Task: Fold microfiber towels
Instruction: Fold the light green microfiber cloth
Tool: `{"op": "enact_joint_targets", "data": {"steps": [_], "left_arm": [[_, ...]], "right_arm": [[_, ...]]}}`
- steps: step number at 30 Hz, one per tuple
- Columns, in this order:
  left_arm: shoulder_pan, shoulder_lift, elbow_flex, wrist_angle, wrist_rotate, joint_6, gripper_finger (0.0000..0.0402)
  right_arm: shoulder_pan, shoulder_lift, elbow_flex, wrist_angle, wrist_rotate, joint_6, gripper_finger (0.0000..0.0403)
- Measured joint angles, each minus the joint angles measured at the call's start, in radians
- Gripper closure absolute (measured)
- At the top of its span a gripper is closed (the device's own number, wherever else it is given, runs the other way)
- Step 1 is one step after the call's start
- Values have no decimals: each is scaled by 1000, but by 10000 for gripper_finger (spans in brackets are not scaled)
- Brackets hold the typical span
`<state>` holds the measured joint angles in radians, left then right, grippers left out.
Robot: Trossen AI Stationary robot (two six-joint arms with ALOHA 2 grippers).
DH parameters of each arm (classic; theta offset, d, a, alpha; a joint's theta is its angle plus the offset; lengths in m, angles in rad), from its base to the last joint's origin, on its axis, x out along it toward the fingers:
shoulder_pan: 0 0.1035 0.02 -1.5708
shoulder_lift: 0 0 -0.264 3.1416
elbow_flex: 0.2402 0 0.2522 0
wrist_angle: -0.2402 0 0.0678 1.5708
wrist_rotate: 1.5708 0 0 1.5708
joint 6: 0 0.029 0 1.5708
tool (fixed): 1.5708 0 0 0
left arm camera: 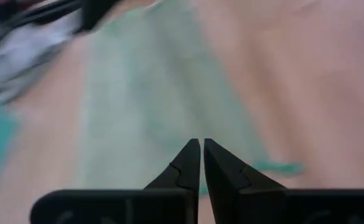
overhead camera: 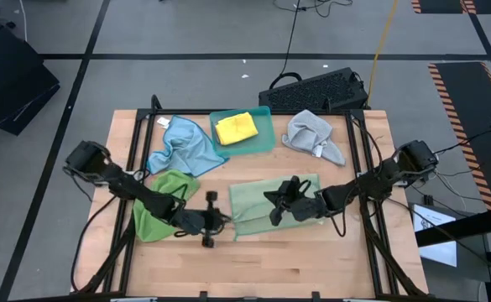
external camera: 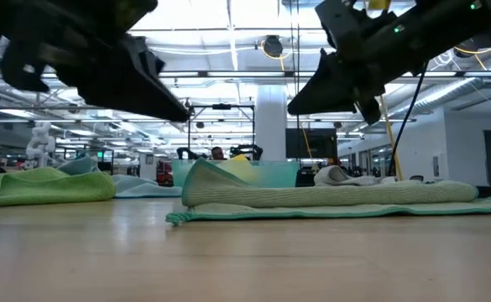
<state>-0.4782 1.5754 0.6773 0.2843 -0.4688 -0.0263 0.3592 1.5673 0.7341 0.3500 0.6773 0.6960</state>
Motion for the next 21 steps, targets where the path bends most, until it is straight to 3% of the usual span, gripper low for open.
{"op": "enact_joint_targets", "data": {"steps": [2, 5, 11, 21], "left_arm": [[19, -21, -8, -48, -71, -23, 376], [85, -4, -43, -15, -59, -39, 376], [178, 142, -49, 214, 162, -34, 376], [145, 287, -50, 390, 353, -22, 376]], "right_arm": [[-13, 0, 0, -4, -3, -5, 401], [-41, 0, 0, -3, -24, -19, 401], [-92, 15, 1, -17, -107, -27, 401], [-123, 24, 1, -43, -135, -34, 401]]}}
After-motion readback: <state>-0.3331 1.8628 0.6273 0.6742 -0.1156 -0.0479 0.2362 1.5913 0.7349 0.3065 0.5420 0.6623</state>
